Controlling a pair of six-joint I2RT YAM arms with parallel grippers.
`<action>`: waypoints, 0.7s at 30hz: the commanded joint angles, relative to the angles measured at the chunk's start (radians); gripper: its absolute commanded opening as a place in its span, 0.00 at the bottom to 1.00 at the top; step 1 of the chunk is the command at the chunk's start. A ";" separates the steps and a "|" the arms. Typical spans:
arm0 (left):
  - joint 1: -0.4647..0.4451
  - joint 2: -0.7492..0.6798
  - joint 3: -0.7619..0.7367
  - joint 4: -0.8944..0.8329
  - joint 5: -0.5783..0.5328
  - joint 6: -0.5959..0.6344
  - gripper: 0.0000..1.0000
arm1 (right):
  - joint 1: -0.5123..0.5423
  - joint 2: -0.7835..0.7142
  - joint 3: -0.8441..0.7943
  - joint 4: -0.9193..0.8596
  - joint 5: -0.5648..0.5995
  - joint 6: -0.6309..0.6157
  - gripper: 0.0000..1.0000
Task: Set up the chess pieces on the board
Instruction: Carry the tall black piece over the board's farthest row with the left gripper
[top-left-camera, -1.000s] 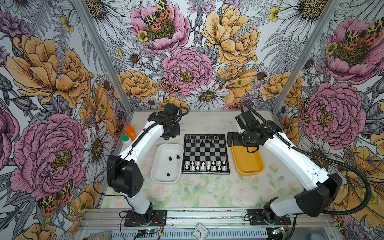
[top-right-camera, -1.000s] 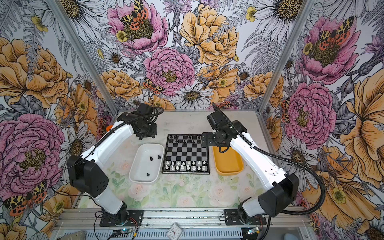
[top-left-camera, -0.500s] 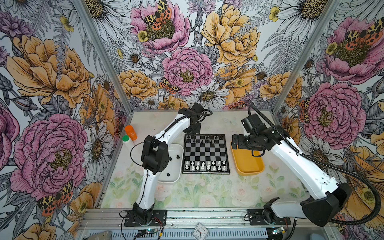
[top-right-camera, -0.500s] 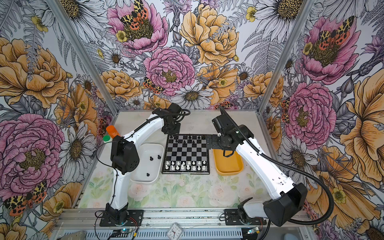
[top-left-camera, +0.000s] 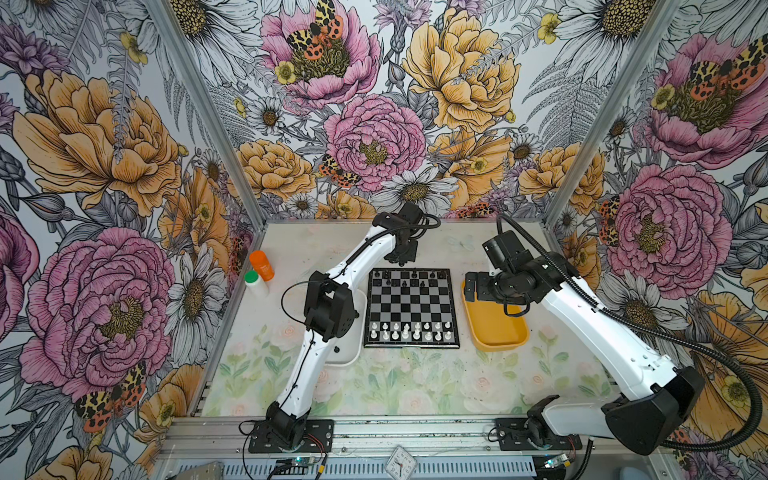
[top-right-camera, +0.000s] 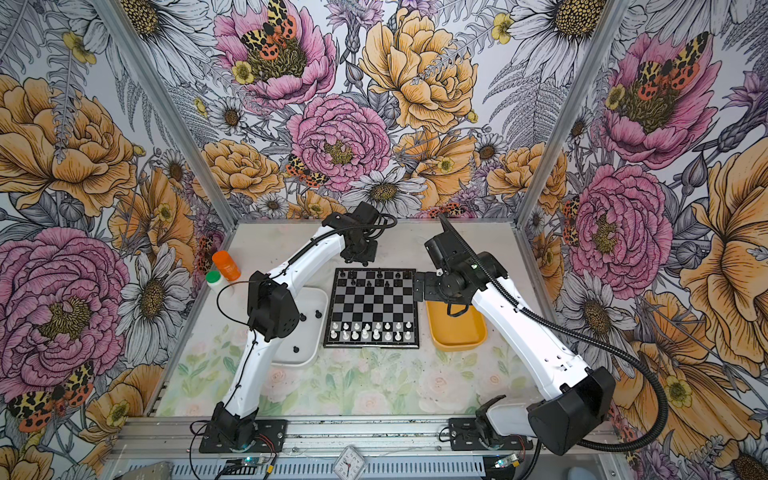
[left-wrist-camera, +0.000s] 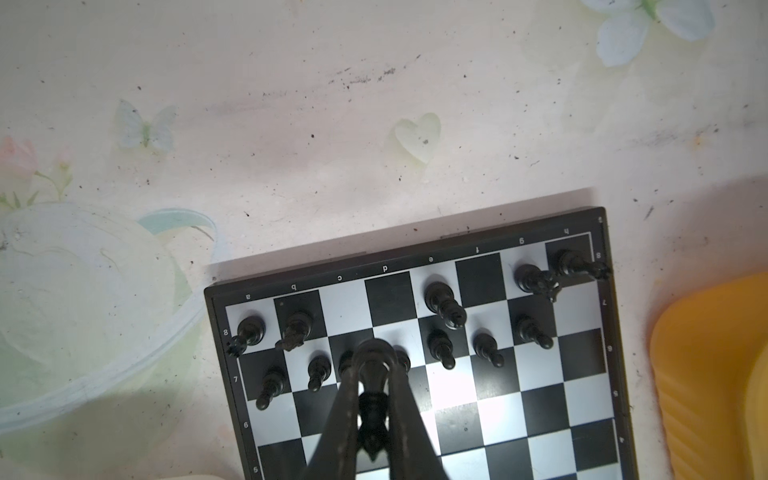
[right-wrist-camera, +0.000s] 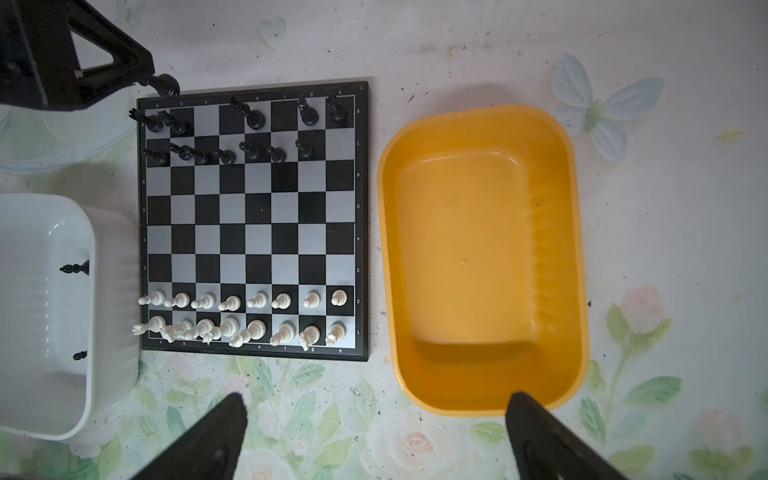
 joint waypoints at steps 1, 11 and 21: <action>-0.012 0.017 0.022 -0.015 0.023 0.006 0.06 | -0.016 -0.035 -0.011 -0.001 0.005 -0.004 1.00; -0.023 0.052 0.015 -0.014 0.037 -0.002 0.06 | -0.040 -0.042 -0.018 -0.002 -0.005 -0.018 1.00; -0.025 0.084 0.017 -0.012 0.033 -0.001 0.06 | -0.054 -0.054 -0.022 -0.011 -0.004 -0.018 1.00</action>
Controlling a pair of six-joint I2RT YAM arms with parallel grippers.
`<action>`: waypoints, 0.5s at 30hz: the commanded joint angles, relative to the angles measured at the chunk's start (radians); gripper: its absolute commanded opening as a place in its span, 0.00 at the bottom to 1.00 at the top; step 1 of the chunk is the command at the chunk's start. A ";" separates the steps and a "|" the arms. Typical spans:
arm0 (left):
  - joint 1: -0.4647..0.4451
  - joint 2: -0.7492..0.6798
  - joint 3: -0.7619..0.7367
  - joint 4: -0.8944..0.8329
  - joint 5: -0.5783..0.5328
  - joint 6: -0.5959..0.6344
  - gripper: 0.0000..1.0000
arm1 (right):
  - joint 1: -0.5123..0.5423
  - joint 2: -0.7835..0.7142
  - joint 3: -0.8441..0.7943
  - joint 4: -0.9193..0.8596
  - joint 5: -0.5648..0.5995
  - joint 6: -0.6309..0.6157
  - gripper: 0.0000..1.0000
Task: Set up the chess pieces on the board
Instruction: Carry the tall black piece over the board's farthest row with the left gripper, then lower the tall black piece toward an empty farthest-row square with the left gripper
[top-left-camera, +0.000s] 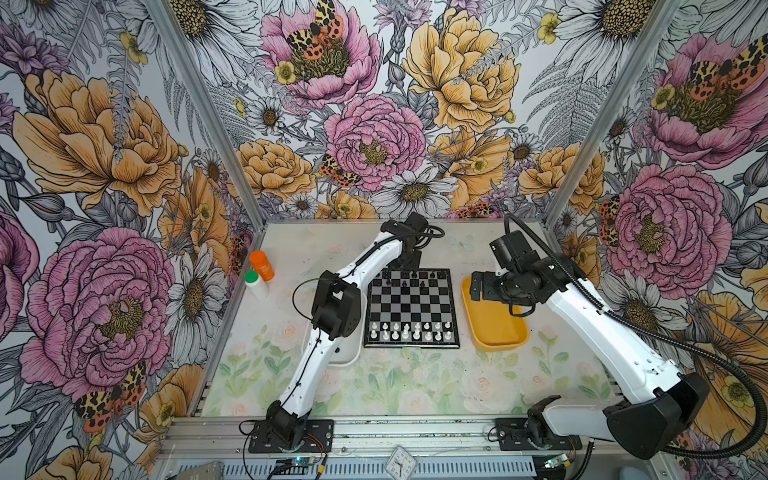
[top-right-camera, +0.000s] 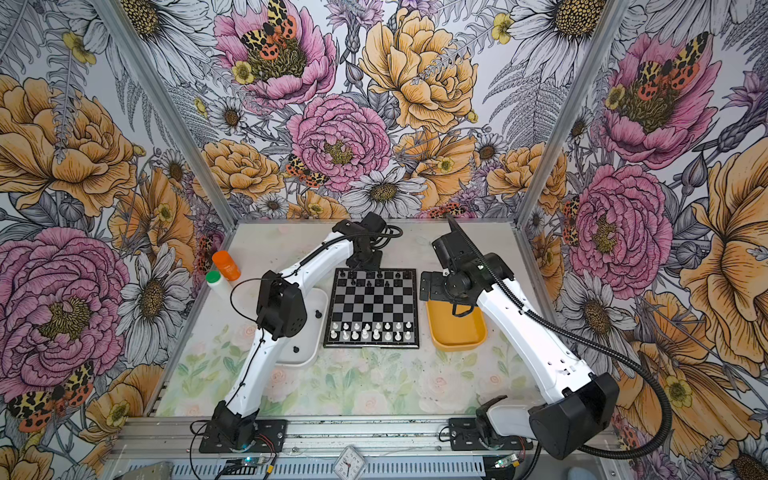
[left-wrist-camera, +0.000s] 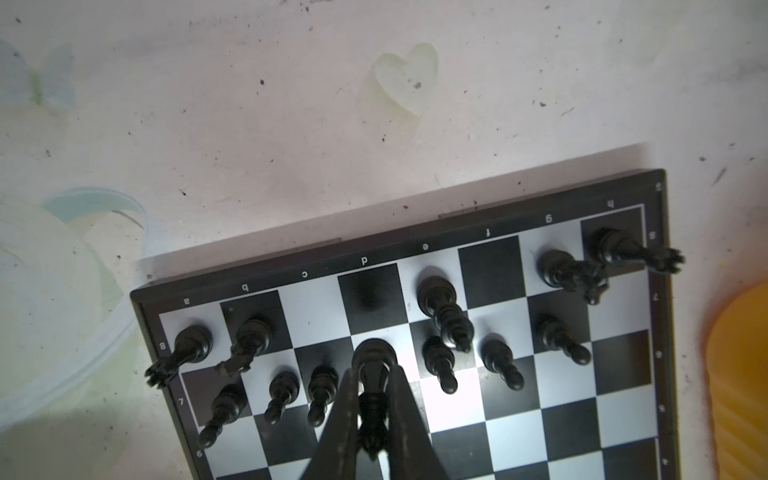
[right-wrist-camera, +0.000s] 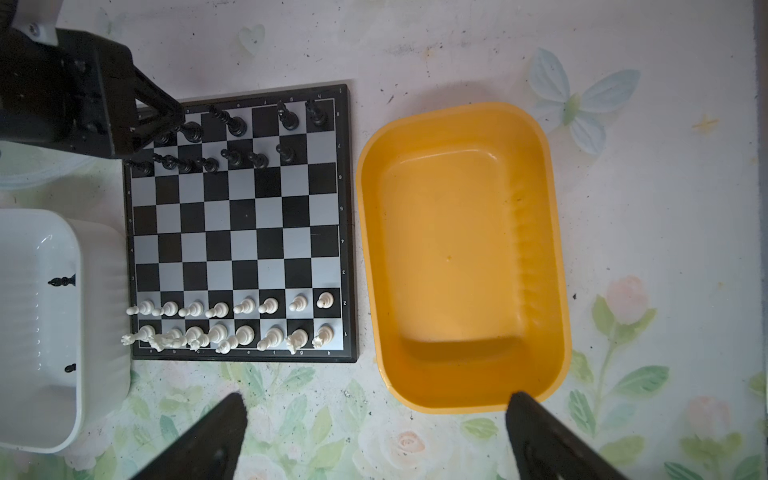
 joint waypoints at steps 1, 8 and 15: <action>-0.003 0.014 0.019 -0.005 0.018 -0.002 0.06 | -0.009 -0.028 -0.002 -0.007 0.001 -0.011 1.00; 0.003 0.031 0.031 -0.005 0.028 0.001 0.07 | -0.018 -0.025 0.003 -0.013 0.007 -0.012 1.00; 0.010 0.047 0.044 -0.005 0.032 0.004 0.09 | -0.026 -0.014 0.010 -0.013 0.007 -0.016 1.00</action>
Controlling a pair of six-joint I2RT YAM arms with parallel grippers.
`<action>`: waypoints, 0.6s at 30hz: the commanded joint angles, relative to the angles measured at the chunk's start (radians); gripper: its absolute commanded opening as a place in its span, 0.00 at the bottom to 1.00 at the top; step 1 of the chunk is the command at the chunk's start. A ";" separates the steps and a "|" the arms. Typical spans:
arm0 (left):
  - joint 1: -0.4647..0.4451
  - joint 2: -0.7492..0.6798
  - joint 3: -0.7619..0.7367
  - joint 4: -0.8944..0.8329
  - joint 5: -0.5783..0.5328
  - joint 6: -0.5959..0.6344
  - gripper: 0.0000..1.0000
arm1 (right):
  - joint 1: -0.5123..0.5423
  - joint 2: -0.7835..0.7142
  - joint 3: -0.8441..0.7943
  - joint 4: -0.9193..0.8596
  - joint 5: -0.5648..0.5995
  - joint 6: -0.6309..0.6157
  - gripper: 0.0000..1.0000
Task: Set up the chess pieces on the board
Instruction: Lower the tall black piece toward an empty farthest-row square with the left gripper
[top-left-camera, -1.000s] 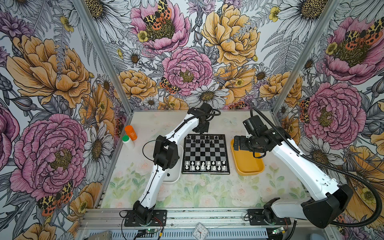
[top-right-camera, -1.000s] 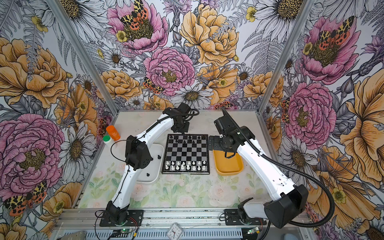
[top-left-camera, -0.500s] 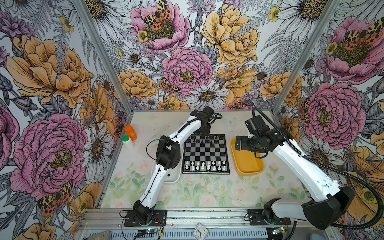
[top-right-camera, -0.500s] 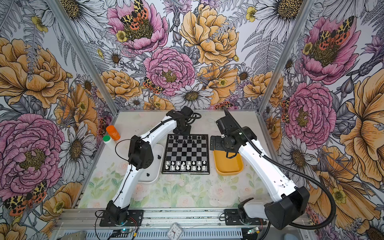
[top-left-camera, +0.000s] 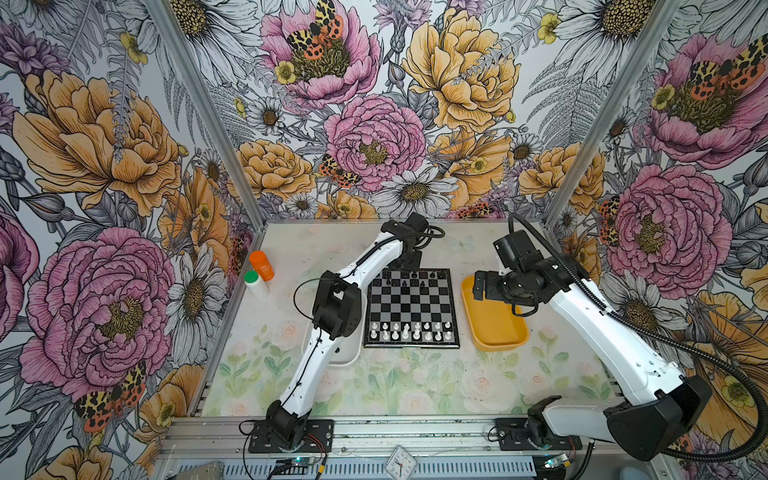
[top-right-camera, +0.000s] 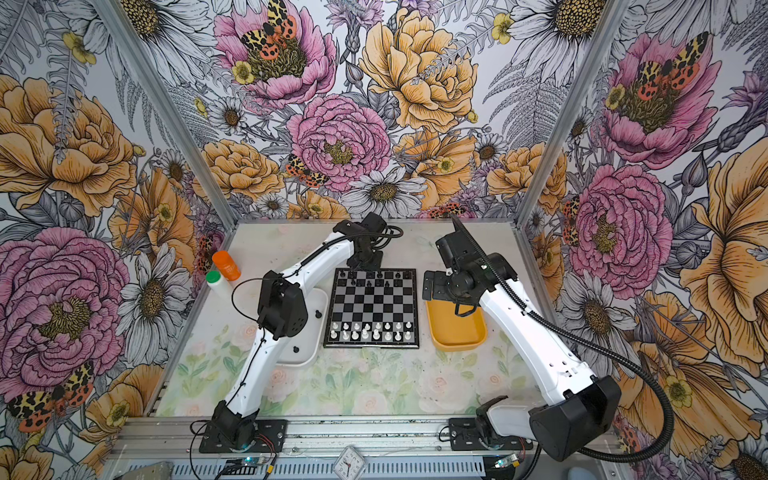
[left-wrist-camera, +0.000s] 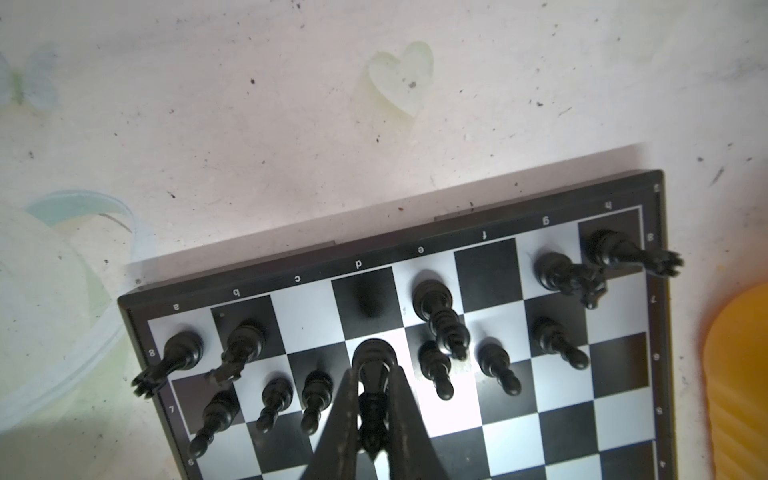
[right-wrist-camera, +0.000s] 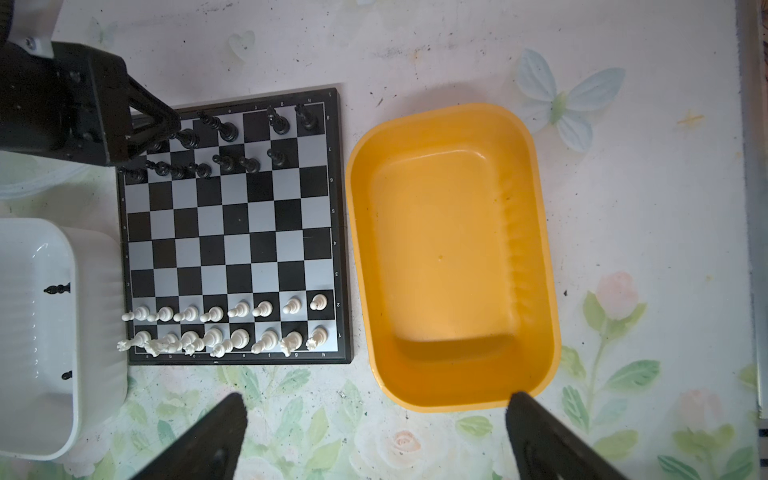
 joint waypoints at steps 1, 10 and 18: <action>0.011 0.040 0.030 -0.003 0.017 0.005 0.10 | -0.008 -0.009 0.012 -0.006 0.006 -0.012 1.00; 0.023 0.064 0.057 -0.003 0.021 0.010 0.10 | -0.013 0.004 0.025 -0.011 0.008 -0.016 1.00; 0.030 0.072 0.071 -0.003 0.027 0.013 0.11 | -0.018 0.013 0.033 -0.012 0.010 -0.018 1.00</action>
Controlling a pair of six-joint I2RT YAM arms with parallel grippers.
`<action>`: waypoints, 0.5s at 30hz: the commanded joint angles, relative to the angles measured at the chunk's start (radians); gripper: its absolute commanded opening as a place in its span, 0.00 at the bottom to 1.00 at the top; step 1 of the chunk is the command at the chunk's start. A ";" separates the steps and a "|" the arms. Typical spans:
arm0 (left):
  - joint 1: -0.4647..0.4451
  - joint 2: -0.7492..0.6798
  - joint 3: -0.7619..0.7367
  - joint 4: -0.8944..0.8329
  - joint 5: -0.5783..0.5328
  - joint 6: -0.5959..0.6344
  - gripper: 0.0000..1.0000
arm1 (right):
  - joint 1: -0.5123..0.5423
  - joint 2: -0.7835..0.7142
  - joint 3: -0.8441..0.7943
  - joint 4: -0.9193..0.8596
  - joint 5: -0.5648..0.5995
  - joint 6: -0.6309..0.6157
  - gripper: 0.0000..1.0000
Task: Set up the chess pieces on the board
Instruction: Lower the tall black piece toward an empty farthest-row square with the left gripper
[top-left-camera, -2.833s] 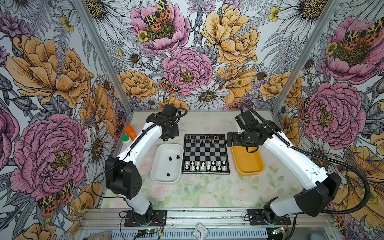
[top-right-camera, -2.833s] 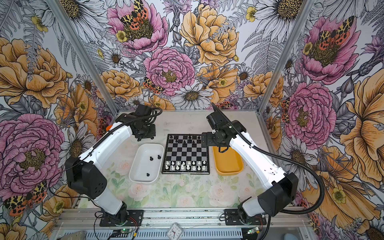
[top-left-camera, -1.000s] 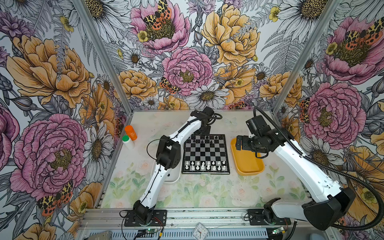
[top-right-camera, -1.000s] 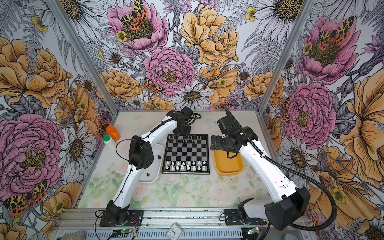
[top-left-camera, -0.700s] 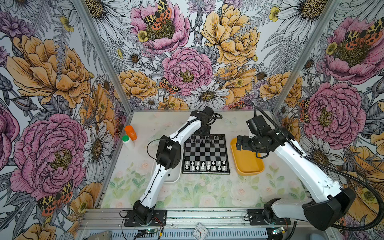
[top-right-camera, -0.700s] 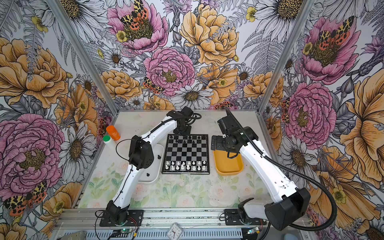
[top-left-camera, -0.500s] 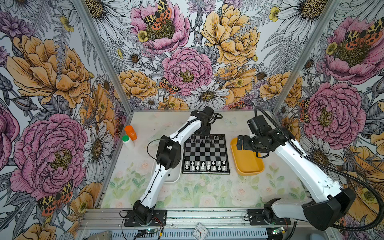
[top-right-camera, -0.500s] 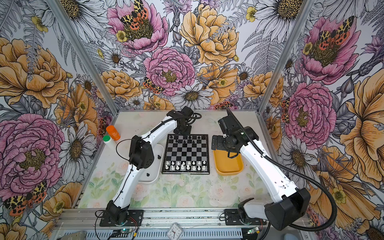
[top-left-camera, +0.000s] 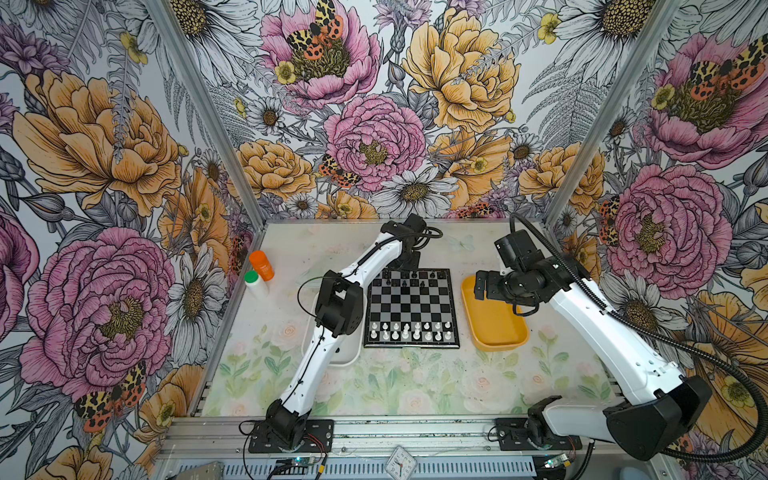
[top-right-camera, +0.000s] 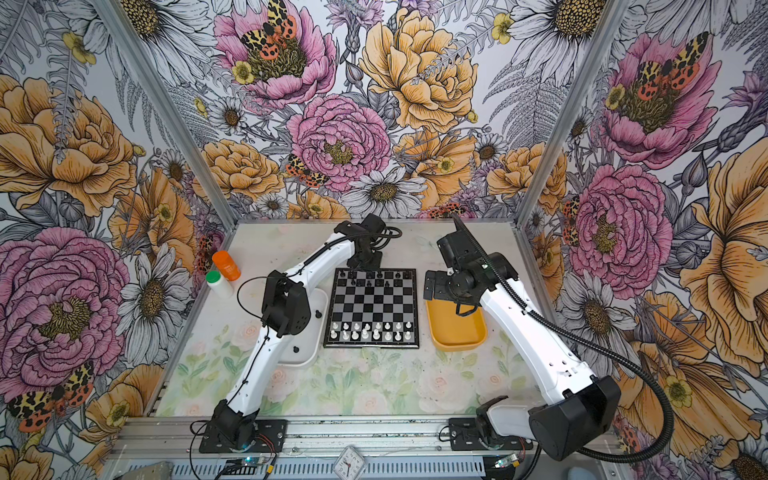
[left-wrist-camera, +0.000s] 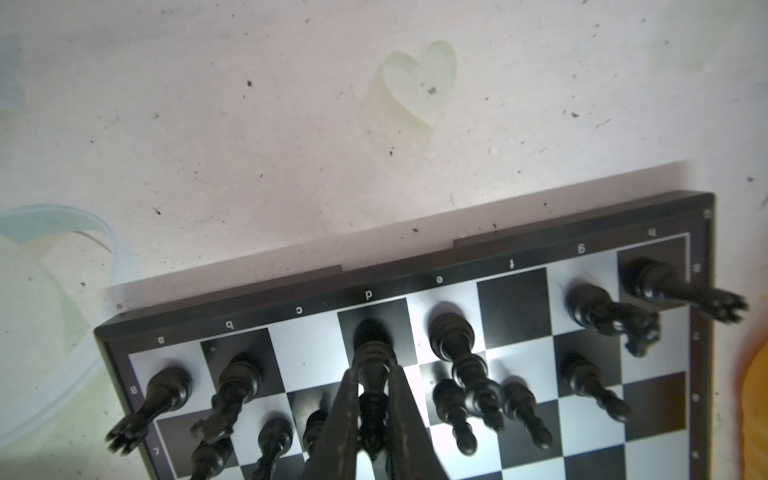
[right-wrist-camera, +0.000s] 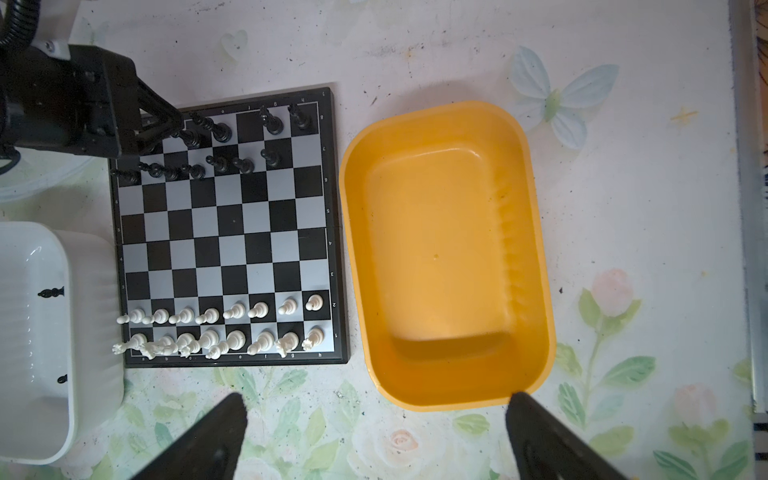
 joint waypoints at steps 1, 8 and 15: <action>0.007 0.010 0.023 -0.002 0.019 0.013 0.11 | -0.007 0.011 0.033 -0.005 0.011 -0.013 1.00; 0.014 0.013 0.040 -0.002 0.024 0.019 0.14 | -0.010 0.020 0.036 -0.005 0.013 -0.016 1.00; 0.012 0.011 0.038 -0.003 0.036 0.023 0.25 | -0.013 0.023 0.041 -0.006 0.009 -0.017 1.00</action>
